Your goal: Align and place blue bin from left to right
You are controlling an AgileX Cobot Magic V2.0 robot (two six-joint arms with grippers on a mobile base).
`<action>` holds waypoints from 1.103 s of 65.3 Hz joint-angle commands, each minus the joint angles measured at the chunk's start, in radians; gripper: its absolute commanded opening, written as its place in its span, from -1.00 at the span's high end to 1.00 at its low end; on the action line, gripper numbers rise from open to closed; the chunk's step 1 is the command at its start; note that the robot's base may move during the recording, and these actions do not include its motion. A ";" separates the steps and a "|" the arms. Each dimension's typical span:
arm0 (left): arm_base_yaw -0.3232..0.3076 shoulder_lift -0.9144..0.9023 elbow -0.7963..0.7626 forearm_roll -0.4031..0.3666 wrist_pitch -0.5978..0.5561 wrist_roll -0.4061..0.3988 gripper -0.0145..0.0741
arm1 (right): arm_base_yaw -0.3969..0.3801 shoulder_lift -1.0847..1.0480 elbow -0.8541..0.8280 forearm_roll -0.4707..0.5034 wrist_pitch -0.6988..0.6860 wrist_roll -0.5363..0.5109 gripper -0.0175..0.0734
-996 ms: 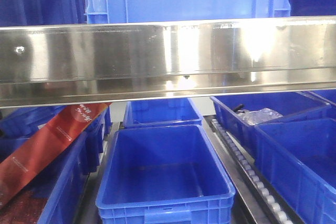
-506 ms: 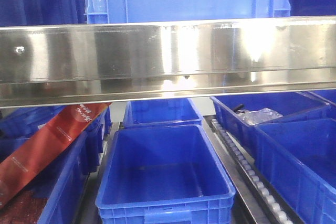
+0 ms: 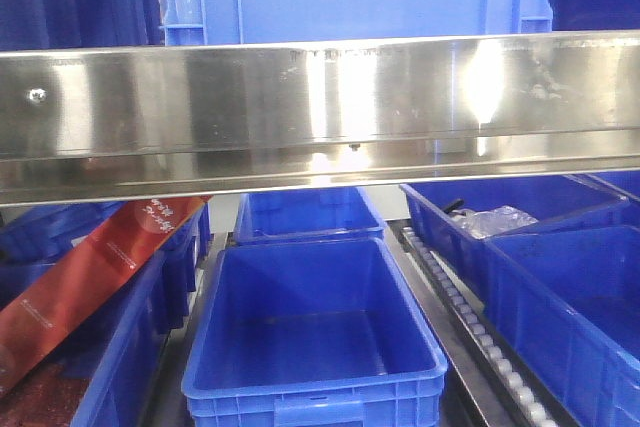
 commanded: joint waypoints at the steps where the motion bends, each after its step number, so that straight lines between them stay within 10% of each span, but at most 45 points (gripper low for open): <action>1: 0.000 -0.006 -0.002 0.000 -0.019 0.007 0.92 | -0.009 -0.056 0.038 -0.001 -0.018 -0.009 0.77; 72: 0.000 -0.006 -0.002 0.000 -0.019 0.007 0.92 | -0.009 -0.056 0.038 -0.001 -0.011 -0.009 0.77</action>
